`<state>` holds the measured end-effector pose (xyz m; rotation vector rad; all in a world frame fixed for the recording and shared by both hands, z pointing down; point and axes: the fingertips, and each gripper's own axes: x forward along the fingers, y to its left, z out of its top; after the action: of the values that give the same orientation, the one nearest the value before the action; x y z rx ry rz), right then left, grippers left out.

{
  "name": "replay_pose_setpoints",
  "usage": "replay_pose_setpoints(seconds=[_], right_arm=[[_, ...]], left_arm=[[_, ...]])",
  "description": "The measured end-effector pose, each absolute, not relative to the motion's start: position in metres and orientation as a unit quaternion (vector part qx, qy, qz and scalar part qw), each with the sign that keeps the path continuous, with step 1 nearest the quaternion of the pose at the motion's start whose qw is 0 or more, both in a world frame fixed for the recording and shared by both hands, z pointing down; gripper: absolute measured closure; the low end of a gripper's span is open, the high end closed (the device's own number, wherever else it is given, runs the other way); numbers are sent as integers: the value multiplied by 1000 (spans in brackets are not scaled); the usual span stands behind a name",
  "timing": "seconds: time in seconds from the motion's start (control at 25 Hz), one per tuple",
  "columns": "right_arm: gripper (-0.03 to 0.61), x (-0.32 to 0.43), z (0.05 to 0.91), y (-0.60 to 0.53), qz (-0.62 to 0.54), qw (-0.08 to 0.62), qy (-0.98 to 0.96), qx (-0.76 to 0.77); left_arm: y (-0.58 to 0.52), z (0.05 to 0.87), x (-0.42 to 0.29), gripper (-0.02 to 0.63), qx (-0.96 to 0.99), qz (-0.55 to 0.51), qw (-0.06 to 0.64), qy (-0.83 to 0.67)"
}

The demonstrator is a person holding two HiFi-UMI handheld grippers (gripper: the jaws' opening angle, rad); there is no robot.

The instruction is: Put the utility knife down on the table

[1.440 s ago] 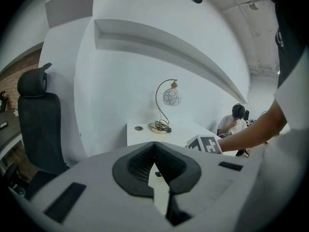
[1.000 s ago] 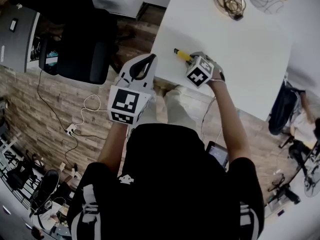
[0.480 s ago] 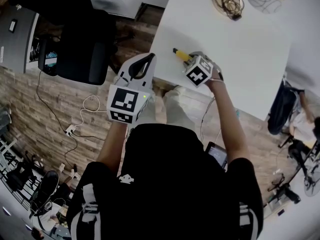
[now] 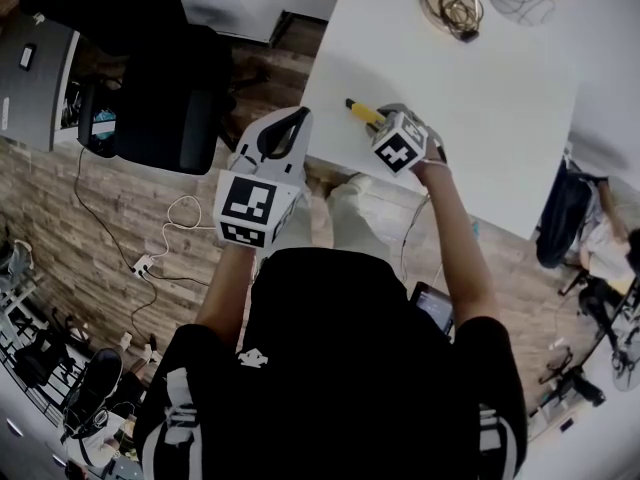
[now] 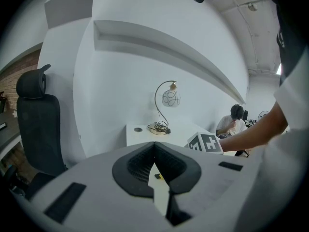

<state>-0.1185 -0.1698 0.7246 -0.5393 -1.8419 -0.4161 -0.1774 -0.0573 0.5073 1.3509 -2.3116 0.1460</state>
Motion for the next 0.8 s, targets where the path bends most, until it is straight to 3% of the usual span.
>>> replay_pose_setpoints(seconds=[0.16, 0.8], right_arm=[[418, -119, 713, -166, -164, 546, -791, -224], [534, -130, 631, -187, -90, 449, -879, -131]], left_arm=[[-55, 502, -176, 595, 493, 54, 222, -839], [-70, 464, -174, 595, 521, 63, 181, -832]])
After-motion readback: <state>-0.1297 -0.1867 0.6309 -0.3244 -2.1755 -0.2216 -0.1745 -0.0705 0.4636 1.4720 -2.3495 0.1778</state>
